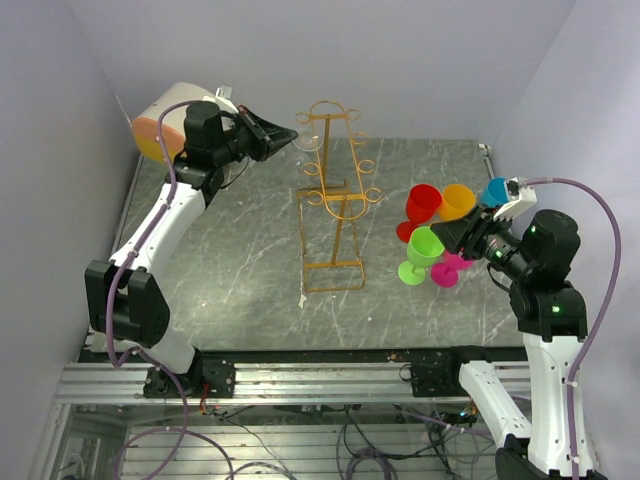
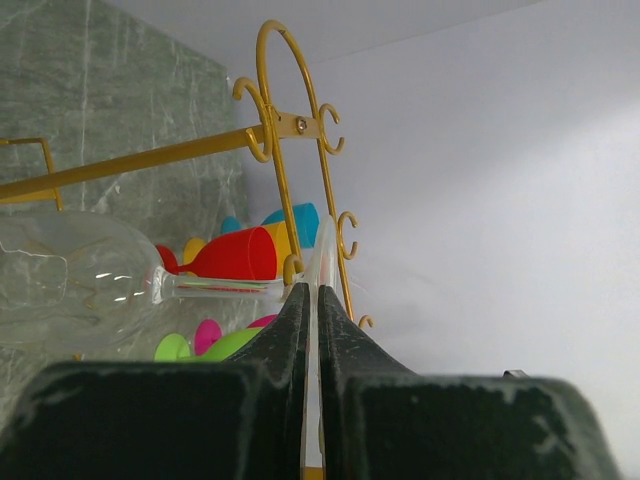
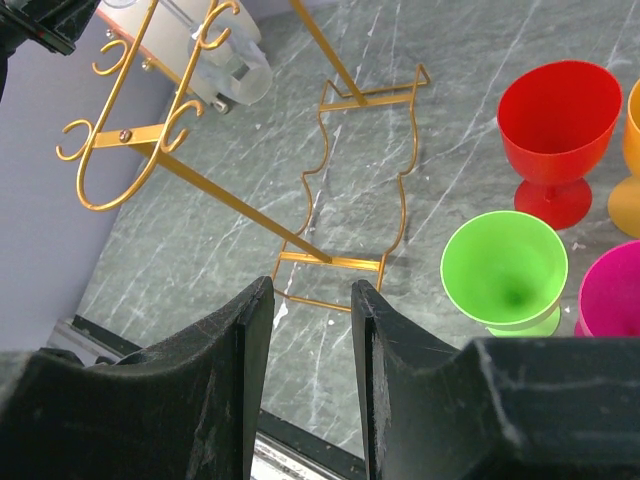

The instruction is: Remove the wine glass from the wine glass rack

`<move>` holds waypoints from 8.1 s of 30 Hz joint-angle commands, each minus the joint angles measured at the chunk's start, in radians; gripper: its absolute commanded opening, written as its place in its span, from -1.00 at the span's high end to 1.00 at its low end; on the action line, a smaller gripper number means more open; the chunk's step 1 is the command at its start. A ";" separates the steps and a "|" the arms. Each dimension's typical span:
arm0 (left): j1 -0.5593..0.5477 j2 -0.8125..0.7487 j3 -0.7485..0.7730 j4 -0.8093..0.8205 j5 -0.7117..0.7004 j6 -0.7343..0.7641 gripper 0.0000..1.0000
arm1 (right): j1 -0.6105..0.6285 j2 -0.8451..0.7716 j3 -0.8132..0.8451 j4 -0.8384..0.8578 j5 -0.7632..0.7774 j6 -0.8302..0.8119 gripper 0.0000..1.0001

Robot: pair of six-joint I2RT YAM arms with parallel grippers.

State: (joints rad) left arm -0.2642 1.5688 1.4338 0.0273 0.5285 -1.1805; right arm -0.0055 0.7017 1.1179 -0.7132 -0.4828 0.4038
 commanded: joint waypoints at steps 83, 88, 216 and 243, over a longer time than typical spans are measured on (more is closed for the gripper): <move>0.104 -1.142 -0.345 0.201 0.015 -0.524 0.86 | 0.659 0.739 0.000 2.166 -0.505 1.047 -0.24; 0.103 -1.148 -0.338 0.158 0.021 -0.497 0.86 | 0.704 0.802 0.053 2.213 -0.502 1.071 -0.19; 0.103 -0.909 -0.620 -0.599 -0.387 0.657 0.14 | -0.157 0.608 0.683 -0.280 0.762 -0.014 1.00; 0.104 -0.910 -0.617 -0.608 -0.378 0.674 0.12 | -0.420 0.523 0.116 -0.078 0.481 0.087 1.00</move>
State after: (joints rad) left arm -0.1661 0.6594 0.8066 -0.5957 0.1589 -0.5259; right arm -0.4160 1.2499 1.2789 -0.8646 -0.0486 0.4980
